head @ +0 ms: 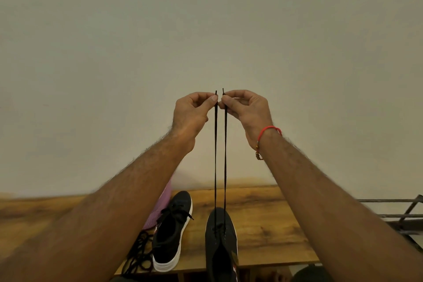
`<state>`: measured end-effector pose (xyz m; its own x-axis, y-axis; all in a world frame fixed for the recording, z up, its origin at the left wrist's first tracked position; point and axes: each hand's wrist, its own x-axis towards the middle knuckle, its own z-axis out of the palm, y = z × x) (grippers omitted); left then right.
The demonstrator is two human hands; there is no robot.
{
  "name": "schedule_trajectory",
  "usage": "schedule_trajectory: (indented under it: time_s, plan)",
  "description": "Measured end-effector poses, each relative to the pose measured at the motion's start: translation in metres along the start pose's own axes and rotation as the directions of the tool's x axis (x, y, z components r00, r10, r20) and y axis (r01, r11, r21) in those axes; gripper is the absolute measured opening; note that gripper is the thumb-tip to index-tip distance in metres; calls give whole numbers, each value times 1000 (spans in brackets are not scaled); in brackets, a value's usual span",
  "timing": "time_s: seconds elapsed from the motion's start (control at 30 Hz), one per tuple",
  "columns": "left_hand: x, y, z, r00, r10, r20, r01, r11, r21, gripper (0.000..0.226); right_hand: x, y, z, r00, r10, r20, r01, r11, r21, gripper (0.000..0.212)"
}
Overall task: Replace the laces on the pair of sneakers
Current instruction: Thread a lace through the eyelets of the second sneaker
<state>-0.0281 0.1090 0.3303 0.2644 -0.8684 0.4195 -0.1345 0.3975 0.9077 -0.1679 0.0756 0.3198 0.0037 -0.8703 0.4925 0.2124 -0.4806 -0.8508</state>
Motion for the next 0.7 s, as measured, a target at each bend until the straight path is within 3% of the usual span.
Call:
schedule_trajectory:
  time_s: [0.2,0.7]
  plan:
    - [1,2,1,1000,-4,14,3,1000,9,15,1,0,0,1000,-17,3,17,998,-61,14]
    - [0,-1,-5,999,-23,29,22,1000,14,12,0,-1,4,1000,18,2,-18,996,-83,14]
